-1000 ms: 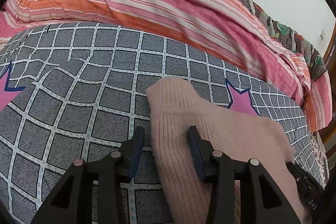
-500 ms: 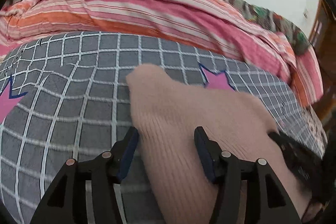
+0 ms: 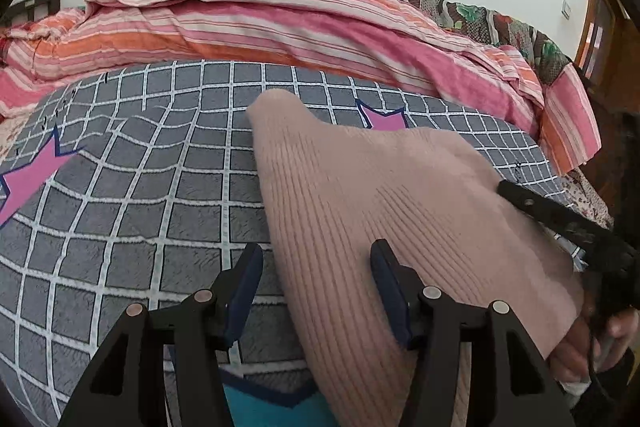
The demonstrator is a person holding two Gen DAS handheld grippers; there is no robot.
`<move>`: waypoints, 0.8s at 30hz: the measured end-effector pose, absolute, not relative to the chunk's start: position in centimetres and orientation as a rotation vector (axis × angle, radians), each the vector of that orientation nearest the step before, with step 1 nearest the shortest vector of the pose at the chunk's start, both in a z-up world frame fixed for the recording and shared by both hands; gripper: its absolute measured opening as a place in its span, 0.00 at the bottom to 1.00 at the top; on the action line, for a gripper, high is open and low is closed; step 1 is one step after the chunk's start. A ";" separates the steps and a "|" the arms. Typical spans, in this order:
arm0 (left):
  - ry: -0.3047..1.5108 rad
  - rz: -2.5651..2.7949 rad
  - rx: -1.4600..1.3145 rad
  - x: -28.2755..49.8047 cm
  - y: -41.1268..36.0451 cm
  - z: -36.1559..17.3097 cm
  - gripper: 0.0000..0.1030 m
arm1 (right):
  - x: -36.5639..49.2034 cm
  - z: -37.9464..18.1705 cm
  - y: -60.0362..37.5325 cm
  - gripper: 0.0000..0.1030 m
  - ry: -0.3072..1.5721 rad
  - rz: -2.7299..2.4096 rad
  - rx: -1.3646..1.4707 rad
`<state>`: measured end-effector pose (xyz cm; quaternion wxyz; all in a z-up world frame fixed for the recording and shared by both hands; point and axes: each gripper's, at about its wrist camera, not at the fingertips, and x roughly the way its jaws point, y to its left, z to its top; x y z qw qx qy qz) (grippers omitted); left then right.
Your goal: Fold small clothes
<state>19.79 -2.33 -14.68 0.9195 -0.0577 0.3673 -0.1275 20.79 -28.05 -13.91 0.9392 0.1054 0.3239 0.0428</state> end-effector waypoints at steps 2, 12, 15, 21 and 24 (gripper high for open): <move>0.757 -0.270 -0.140 19.6 -2.0 -14.7 0.53 | 20.1 -13.9 -27.6 0.42 0.676 0.118 0.226; 0.794 -0.330 -0.171 18.8 -1.2 -14.7 0.67 | 20.5 -15.5 -25.7 0.46 0.732 0.055 0.064; 0.836 -0.349 -0.233 19.6 -0.7 -15.5 0.73 | 20.4 -15.7 -25.4 0.46 0.740 0.036 0.014; 0.811 -0.341 -0.213 19.4 -1.3 -16.0 0.77 | 20.3 -16.1 -25.3 0.46 0.726 0.027 -0.011; 0.806 -0.333 -0.199 19.6 -1.5 -16.0 0.77 | 20.4 -16.1 -25.1 0.46 0.729 0.020 -0.023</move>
